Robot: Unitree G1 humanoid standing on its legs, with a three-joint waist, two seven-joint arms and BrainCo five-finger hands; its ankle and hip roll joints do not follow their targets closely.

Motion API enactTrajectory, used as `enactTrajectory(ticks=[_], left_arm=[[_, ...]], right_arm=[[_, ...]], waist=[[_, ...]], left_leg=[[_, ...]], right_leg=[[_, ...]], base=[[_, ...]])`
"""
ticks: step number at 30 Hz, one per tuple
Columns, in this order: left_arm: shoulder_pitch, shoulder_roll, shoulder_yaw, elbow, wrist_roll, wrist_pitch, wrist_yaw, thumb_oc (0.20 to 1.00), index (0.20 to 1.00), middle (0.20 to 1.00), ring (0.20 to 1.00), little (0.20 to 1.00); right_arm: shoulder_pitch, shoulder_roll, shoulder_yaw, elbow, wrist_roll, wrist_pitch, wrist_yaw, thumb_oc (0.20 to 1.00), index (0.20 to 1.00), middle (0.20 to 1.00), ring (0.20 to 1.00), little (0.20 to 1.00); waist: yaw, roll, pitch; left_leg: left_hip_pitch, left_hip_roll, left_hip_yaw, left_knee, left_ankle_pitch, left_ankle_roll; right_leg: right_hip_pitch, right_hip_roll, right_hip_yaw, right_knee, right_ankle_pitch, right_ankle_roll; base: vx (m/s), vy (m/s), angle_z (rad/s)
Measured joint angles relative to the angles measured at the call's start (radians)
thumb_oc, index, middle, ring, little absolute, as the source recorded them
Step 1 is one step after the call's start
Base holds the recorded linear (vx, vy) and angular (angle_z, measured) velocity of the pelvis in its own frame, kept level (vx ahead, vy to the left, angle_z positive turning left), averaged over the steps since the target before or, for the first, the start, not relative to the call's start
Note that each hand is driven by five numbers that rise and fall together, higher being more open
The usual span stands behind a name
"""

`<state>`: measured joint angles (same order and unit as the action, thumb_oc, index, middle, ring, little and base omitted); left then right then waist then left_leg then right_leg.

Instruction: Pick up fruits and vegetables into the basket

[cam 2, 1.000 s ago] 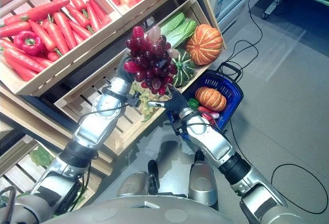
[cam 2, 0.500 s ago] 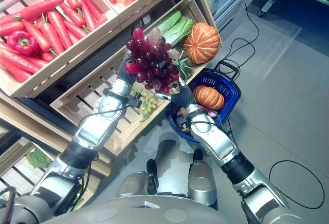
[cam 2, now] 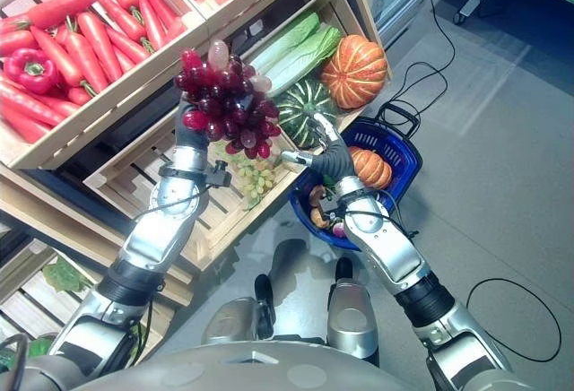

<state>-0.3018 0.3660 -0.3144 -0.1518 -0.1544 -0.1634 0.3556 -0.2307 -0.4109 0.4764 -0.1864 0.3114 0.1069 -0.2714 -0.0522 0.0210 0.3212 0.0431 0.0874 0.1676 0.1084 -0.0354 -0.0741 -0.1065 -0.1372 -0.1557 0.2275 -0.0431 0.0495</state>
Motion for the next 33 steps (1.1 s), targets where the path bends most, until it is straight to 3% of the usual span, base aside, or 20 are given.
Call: enactTrajectory(ticks=[8,15,33], left_arm=[[0.000,-0.002,-0.001,0.000,-0.001,0.000,-0.001,0.200,0.200,0.200,0.200,0.200],[-0.007,-0.005,-0.009,0.000,-0.001,0.010,-0.059,0.200,0.200,0.200,0.200,0.200],[-0.016,-0.004,-0.099,0.000,-0.005,0.054,-0.148,0.200,0.200,0.200,0.200,0.200]], right_arm=[[-0.012,0.005,0.004,0.000,0.000,0.000,-0.005,1.000,1.000,1.000,1.000,1.000],[-0.019,0.006,0.020,0.000,0.001,0.002,-0.012,1.000,1.000,1.000,1.000,1.000],[-0.025,0.003,0.047,0.000,0.005,0.000,-0.008,1.000,1.000,1.000,1.000,1.000]], waist=[[0.003,0.001,0.001],[0.003,0.001,0.001],[0.000,-0.001,0.026]], left_leg=[[0.004,0.000,-0.006,0.001,0.000,0.000],[0.004,0.000,-0.007,0.001,0.000,0.000],[0.001,0.000,-0.004,0.001,0.000,0.000]], right_leg=[[0.007,-0.006,-0.006,-0.001,0.000,0.000],[0.008,-0.006,-0.009,-0.001,0.000,0.000],[0.006,-0.004,-0.009,-0.001,0.000,0.000]], base=[[0.00,-0.002,0.01],[0.00,0.000,0.00],[0.00,0.000,0.00]])
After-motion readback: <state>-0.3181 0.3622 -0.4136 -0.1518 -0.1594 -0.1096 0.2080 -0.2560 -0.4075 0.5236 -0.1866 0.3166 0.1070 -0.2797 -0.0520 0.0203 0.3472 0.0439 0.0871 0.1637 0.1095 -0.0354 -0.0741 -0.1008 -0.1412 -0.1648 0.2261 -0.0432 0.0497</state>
